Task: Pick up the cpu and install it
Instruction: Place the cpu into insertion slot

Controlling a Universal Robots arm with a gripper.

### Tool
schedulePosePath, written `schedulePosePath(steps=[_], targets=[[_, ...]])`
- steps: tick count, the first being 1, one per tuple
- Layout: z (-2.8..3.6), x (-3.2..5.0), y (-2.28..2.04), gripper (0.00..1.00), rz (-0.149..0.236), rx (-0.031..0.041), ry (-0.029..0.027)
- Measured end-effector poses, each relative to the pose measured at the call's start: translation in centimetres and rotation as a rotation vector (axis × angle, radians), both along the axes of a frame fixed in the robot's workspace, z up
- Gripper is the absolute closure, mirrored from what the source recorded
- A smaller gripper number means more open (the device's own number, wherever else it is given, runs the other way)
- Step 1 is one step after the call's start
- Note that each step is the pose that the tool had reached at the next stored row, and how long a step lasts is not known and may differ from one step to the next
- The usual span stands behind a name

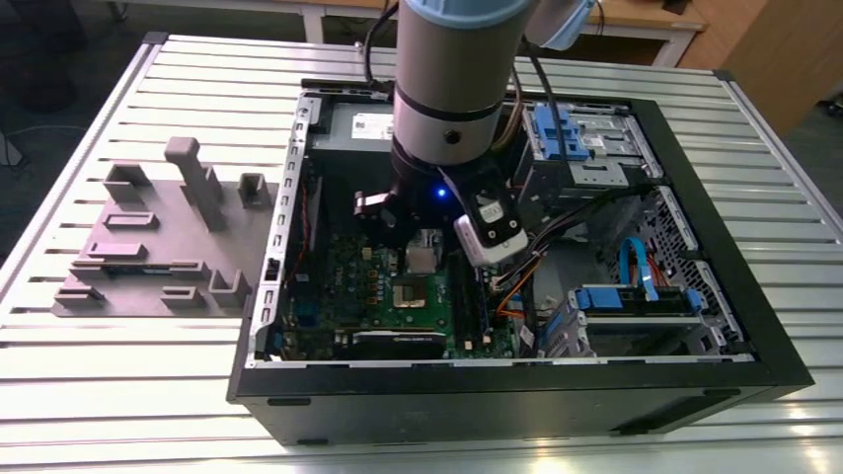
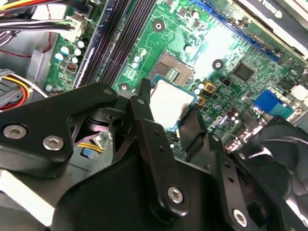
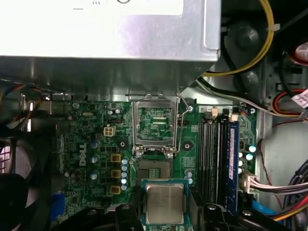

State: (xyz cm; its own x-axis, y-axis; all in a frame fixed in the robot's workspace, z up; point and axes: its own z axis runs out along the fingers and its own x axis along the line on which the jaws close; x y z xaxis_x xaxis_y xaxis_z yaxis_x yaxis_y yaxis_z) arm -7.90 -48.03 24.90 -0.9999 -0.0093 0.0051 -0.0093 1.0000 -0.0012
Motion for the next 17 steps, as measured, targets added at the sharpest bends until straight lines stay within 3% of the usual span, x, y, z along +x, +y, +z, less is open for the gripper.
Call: schedulePosePath(steps=[8,17], targets=[[-1.34,-0.01,-0.34,0.53,-0.001,0.0003,0.0001],[-2.97,-0.40,-0.35,0.53,-0.001,0.0001,0.0001]])
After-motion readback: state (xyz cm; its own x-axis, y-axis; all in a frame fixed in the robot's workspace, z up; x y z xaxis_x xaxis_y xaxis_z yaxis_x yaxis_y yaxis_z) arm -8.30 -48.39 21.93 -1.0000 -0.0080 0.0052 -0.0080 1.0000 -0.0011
